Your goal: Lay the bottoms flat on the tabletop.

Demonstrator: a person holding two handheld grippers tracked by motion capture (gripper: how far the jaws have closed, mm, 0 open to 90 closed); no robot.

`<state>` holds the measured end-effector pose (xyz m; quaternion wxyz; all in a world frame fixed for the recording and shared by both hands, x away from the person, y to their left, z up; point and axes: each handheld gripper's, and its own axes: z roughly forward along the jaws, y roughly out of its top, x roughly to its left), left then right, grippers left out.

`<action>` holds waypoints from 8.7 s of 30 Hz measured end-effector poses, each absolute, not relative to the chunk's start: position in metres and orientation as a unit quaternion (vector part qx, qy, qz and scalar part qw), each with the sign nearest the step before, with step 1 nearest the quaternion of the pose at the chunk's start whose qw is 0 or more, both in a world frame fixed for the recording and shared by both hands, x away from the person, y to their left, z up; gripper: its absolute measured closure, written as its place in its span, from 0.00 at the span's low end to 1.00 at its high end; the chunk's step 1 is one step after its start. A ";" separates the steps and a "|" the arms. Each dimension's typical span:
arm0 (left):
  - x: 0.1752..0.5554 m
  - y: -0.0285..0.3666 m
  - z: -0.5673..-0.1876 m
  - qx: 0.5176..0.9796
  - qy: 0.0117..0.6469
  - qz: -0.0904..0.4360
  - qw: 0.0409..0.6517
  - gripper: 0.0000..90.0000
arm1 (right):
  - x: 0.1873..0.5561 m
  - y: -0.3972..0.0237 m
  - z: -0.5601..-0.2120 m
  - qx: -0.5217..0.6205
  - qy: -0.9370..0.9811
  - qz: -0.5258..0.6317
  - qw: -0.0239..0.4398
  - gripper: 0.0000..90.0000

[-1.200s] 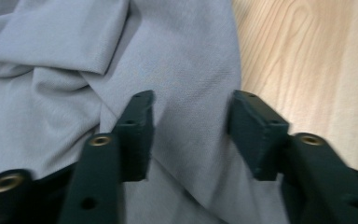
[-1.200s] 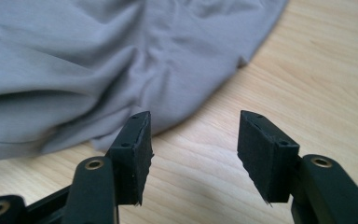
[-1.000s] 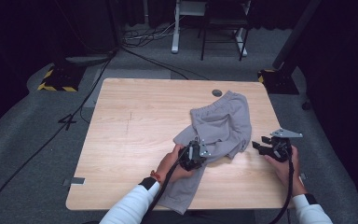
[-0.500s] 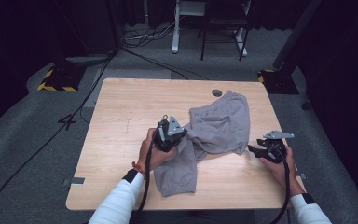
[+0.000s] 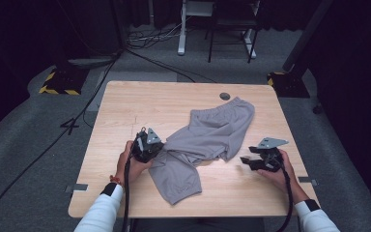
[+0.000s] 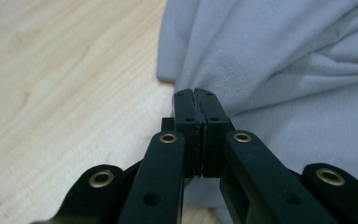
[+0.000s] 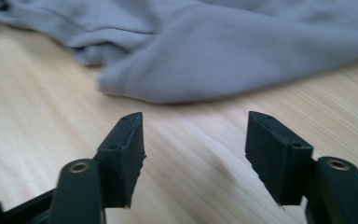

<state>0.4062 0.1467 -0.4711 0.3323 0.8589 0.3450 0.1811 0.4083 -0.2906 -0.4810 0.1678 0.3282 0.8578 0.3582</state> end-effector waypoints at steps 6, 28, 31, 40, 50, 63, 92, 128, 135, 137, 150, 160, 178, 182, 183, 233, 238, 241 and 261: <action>0.403 0.149 -0.478 0.868 0.338 0.173 0.321 0.98 | 0.408 -0.243 -0.484 0.273 0.882 0.349 0.160 0.40; 0.398 0.163 -0.470 0.852 0.350 0.200 0.333 0.84 | 0.425 -0.242 -0.449 0.288 0.836 0.387 0.263 0.97; 0.388 0.149 -0.462 0.854 0.329 0.206 0.346 0.71 | 0.425 -0.240 -0.431 0.287 0.826 0.397 0.277 0.97; 0.367 0.100 -0.455 0.876 0.254 0.167 0.375 0.33 | 0.460 -0.200 -0.400 0.275 0.831 0.386 0.292 0.98; 0.342 0.083 -0.482 0.915 0.190 0.084 0.347 0.41 | 0.505 -0.153 -0.402 0.287 0.839 0.358 0.292 0.99; 0.310 0.088 -0.492 0.924 0.157 0.032 0.346 0.51 | 0.514 -0.158 -0.418 0.311 0.838 0.346 0.287 0.79; 0.447 0.071 -0.467 0.877 0.306 0.142 0.343 0.44 | 0.393 -0.159 -0.471 0.157 0.901 0.375 0.149 0.63; 0.463 0.156 -0.480 0.829 0.435 0.201 0.289 0.94 | 0.381 -0.184 -0.482 0.189 0.915 0.324 0.147 0.91; 0.450 0.196 -0.485 0.815 0.464 0.203 0.282 0.93 | 0.367 -0.235 -0.481 0.247 0.907 0.309 0.145 0.91; 0.446 0.206 -0.486 0.811 0.471 0.202 0.282 0.93 | 0.363 -0.245 -0.480 0.257 0.906 0.300 0.149 0.91; 0.420 0.205 -0.475 0.818 0.421 0.211 0.329 0.61 | 0.365 -0.274 -0.453 0.301 0.872 0.333 0.194 0.62; 0.459 0.126 -0.466 0.843 0.384 0.192 0.322 0.43 | 0.415 -0.229 -0.475 0.280 0.893 0.305 0.177 0.60; 0.480 0.148 -0.485 0.815 0.472 0.209 0.263 0.52 | 0.437 -0.301 -0.479 0.438 0.845 0.249 0.182 0.64; 0.475 0.161 -0.484 0.811 0.483 0.212 0.254 0.51 | 0.438 -0.321 -0.477 0.473 0.828 0.223 0.202 0.61; 0.474 0.164 -0.484 0.810 0.484 0.212 0.254 0.51 | 0.438 -0.325 -0.476 0.483 0.824 0.218 0.202 0.61; 0.501 0.077 -0.486 0.832 0.445 0.191 0.271 0.43 | 0.413 -0.339 -0.473 0.395 0.880 0.236 0.117 0.92; 0.510 0.094 -0.486 0.819 0.474 0.203 0.253 0.44 | 0.395 -0.349 -0.469 0.396 0.889 0.212 0.090 0.95; 0.512 0.102 -0.486 0.811 0.487 0.197 0.257 0.44 | 0.389 -0.346 -0.464 0.374 0.909 0.170 0.075 0.93; 0.508 0.107 -0.477 0.831 0.444 0.201 0.269 0.43 | 0.465 -0.252 -0.477 0.317 0.897 0.273 0.141 0.49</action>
